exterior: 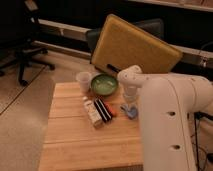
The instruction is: Wipe the white sponge on the table
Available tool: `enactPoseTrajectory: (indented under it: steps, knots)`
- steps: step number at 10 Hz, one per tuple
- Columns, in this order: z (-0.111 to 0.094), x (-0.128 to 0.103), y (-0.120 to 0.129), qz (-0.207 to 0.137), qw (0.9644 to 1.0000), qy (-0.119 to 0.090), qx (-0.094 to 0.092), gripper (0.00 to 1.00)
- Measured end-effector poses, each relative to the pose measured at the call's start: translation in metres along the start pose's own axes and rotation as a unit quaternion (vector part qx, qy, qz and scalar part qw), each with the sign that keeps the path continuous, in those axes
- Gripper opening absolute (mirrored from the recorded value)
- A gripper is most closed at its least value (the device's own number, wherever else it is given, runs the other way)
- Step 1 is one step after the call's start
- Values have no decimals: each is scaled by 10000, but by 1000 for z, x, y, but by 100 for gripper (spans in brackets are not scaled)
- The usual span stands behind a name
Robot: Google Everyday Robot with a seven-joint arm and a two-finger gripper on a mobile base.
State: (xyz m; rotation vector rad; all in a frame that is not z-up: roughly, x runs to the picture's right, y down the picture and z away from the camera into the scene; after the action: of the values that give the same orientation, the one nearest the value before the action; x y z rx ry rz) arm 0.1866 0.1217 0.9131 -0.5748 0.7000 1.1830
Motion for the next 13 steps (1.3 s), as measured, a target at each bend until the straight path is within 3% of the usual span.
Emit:
enactPoseTrajectory:
  steps: [2,4,5,7,10,12,13]
  knots:
    - [1,-15,-18,-41,9996,46,283,11]
    - [-4,-49,-24,-197,9986,-129,484,11]
    - [-5,-60,-22,-243,9983,-207,484,11]
    - [-7,-79,-5,-312,9982,-384,337,11]
    - [-12,-77,34,-396,9980,-477,-83,12]
    - [-22,-74,53,-437,9969,-585,-298,23]
    - [-29,-73,60,-468,9961,-653,-375,34]
